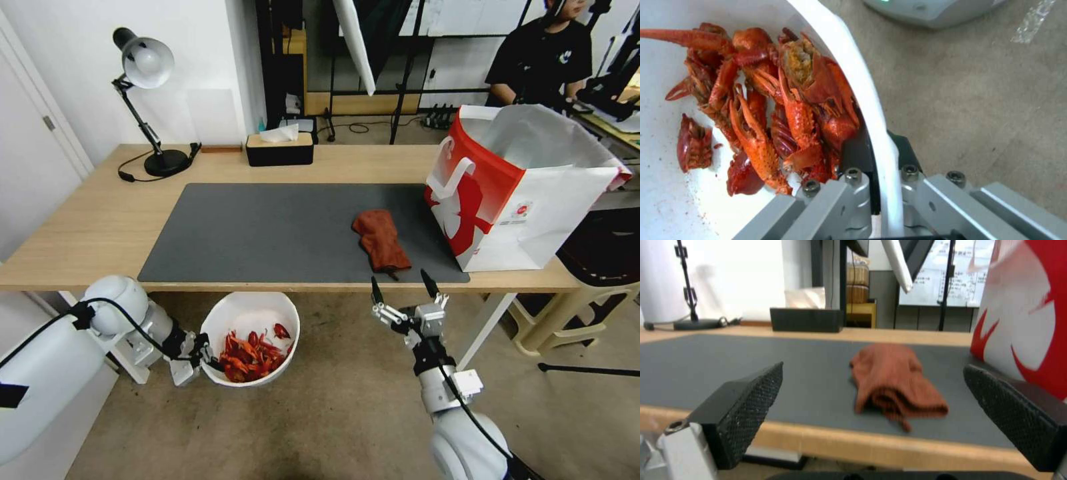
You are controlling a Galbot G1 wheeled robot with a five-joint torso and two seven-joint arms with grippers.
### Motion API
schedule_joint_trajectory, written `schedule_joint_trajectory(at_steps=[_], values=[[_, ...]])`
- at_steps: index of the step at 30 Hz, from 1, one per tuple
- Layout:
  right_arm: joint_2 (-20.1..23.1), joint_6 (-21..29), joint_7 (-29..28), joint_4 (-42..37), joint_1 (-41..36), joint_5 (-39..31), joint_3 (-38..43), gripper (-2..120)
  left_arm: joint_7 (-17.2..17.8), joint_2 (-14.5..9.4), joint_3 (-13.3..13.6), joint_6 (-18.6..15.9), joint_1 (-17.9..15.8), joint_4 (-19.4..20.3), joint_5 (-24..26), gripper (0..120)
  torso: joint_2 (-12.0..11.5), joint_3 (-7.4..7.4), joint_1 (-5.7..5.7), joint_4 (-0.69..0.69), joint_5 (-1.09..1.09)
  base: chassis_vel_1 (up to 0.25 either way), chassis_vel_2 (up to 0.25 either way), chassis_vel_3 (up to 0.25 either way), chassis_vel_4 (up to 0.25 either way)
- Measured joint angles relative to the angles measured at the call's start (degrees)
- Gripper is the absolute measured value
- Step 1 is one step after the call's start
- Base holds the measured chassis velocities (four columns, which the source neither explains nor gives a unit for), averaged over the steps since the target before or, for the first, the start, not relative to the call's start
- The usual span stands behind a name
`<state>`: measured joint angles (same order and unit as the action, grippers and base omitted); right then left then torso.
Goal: Sweep shrimp from table into container with towel, then put container into takeout bag.
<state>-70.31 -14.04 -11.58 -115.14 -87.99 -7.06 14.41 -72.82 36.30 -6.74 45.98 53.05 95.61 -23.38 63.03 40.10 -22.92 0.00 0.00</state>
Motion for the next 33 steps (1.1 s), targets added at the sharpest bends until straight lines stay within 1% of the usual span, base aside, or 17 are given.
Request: schedule_joint_trajectory(at_steps=[1,3,5,6,8,9,11,15,18,19,21,24,25,27,29,31,33], values=[[-0.1,-0.3,0.2,0.4,-0.4,0.2,0.0,100,0.2,-0.6,-0.6,0.1,1.3,1.2,0.0,0,0.0,0.00,0.00,0.00,0.01,0.000,0.000,0.000,0.000],[-0.1,-0.4,0.2,0.6,-0.5,0.3,0.0,100,0.3,-0.9,-0.8,0.1,2.0,1.9,0.0,0,0.0,0.00,0.00,0.01,0.00,0.000,0.000,0.000,0.000],[-0.3,-1.0,0.6,1.2,-1.0,0.2,0.2,100,0.5,-2.3,-1.3,0.4,4.0,4.9,0.6,0,0.0,0.00,0.00,0.03,0.01,0.000,0.000,0.000,0.000],[-0.3,-1.0,0.6,1.2,-1.0,0.2,0.2,100,0.5,-2.3,-1.3,0.4,4.0,4.9,0.6,0,0.0,0.00,0.00,0.03,0.01,0.000,0.000,0.000,0.000],[-0.5,-1.2,0.8,1.5,-1.4,0.1,0.4,100,0.7,-3.2,-1.7,0.6,5.0,7.5,1.2,0,0.0,0.00,0.00,-0.01,-0.01,0.000,0.000,0.000,0.000],[-0.5,-1.2,0.8,1.5,-1.4,0.1,0.4,100,0.7,-3.2,-1.7,0.6,5.0,7.5,1.2,0,0.0,0.00,0.00,-0.01,-0.01,0.000,0.000,0.000,0.000],[-0.9,-1.4,1.0,2.1,-1.5,0.2,0.6,100,0.7,-4.4,-2.9,0.6,6.0,11.3,2.3,0,0.0,0.01,0.00,0.02,0.01,0.000,0.000,0.000,0.000],[-1.2,-1.4,1.1,2.2,-2.0,0.4,0.8,100,0.6,-5.1,-3.8,0.6,6.2,13.5,3.2,0,0.0,0.01,0.00,0.00,0.01,0.000,0.000,0.000,0.000],[-1.7,-1.4,1.2,2.2,-3.3,0.9,1.2,100,0.3,-6.7,-5.2,0.2,6.2,16.8,6.1,0,0.0,0.00,0.00,0.00,0.01,0.000,0.000,0.000,0.000],[-1.7,-1.4,1.2,2.2,-3.3,0.9,1.2,100,0.3,-6.7,-5.2,0.2,6.2,16.8,6.1,0,0.0,0.00,0.00,0.00,0.01,0.000,0.000,0.000,0.000],[-1.8,-1.4,1.1,2.2,-3.9,1.2,1.2,100,0.2,-7.5,-5.8,-0.5,6.2,17.8,8.0,0,0.0,0.01,0.00,-0.01,0.00,0.000,0.000,0.000,0.000],[-2.2,-1.6,1.0,2.5,-4.3,1.6,1.2,100,0.0,-9.4,-7.7,-2.8,5.8,20.1,12.8,0,0.0,0.01,0.00,0.01,-0.01,0.000,0.000,0.000,0.000],[-2.2,-1.6,1.0,2.5,-4.3,1.6,1.2,100,0.0,-9.4,-7.7,-2.8,5.8,20.1,12.8,0,0.0,0.01,0.00,0.01,-0.01,0.000,0.000,0.000,0.000],[-2.6,-1.7,1.1,2.7,-4.4,2.0,1.0,100,0.2,-10.7,-8.5,-6.3,4.0,21.5,17.3,0,0.0,0.00,0.00,0.01,0.01,0.000,0.000,0.000,0.000],[-2.6,-1.7,1.2,2.7,-4.4,2.1,1.0,100,0.3,-10.9,-8.5,-6.9,3.5,21.6,18.3,0,0.0,0.00,0.00,0.01,0.01,0.000,0.000,0.000,0.000],[-2.9,-1.7,1.3,2.8,-4.4,2.4,0.5,100,1.5,-12.2,-9.1,-10.0,1.5,21.5,23.4,0,0.0,0.01,0.00,-0.02,0.00,0.000,0.000,0.000,0.000],[-2.9,-1.7,1.3,2.8,-4.2,2.4,0.3,100,1.7,-12.7,-9.5,-10.6,1.3,21.4,24.7,0,0.0,0.01,0.00,-0.02,0.00,0.000,0.000,0.000,0.000]])
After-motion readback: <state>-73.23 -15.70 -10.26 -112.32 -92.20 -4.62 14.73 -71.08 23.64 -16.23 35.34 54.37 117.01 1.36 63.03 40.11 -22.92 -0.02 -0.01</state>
